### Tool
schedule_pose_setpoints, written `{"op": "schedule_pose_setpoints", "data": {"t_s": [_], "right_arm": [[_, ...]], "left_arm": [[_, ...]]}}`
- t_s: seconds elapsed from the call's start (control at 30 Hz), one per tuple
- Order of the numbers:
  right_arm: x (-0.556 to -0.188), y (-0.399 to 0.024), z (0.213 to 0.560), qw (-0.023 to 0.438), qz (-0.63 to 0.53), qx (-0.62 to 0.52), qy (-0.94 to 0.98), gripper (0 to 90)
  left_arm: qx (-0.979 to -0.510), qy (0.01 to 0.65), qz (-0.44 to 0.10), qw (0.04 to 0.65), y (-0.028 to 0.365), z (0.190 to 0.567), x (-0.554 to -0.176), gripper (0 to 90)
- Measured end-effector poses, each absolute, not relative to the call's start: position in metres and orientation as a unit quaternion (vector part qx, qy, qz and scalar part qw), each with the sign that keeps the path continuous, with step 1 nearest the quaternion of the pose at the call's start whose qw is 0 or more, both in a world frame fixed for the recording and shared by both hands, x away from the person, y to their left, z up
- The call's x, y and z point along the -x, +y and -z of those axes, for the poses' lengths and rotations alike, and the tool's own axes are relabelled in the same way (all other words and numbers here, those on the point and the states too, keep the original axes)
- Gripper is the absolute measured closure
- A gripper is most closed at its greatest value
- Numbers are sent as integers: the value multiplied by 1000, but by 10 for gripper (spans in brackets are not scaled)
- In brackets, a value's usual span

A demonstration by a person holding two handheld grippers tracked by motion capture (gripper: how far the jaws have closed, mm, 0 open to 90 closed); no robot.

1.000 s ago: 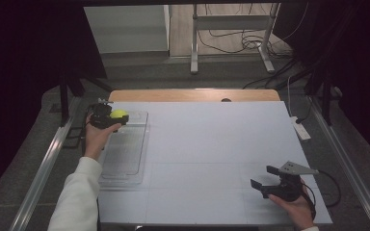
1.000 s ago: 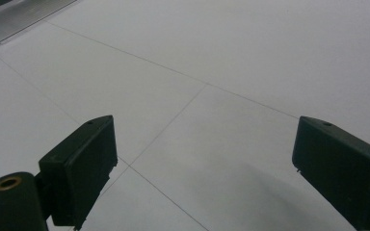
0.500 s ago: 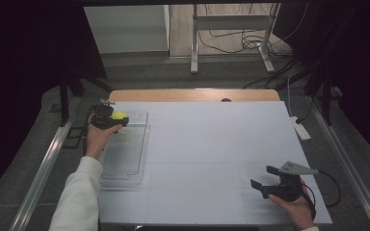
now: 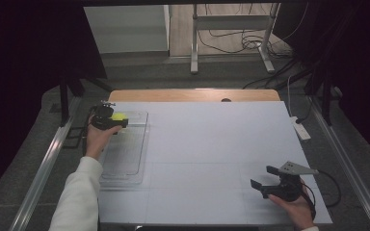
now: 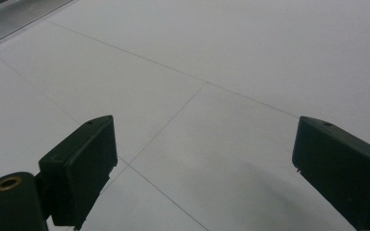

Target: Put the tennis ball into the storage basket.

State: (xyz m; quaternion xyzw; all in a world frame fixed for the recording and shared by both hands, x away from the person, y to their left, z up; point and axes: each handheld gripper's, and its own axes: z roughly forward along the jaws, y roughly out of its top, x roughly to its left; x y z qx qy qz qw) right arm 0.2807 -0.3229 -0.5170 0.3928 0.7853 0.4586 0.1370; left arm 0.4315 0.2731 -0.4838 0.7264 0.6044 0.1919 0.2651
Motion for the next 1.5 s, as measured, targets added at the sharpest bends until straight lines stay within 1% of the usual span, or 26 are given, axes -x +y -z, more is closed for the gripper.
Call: {"op": "schedule_pose_setpoints", "data": {"t_s": [0.63, 1.2, 1.5], "right_arm": [[-281, -323, 517, 137, -459, -394, 785, 86], [-281, -323, 518, 137, -458, -394, 785, 85], [-281, -324, 518, 137, -458, -394, 785, 85]], "left_arm": [[-751, 595, -177, 226, 267, 494, -436, 264], [-764, 590, -167, 202, 261, 500, -441, 262], [-766, 588, -167, 200, 259, 500, -442, 259]]}}
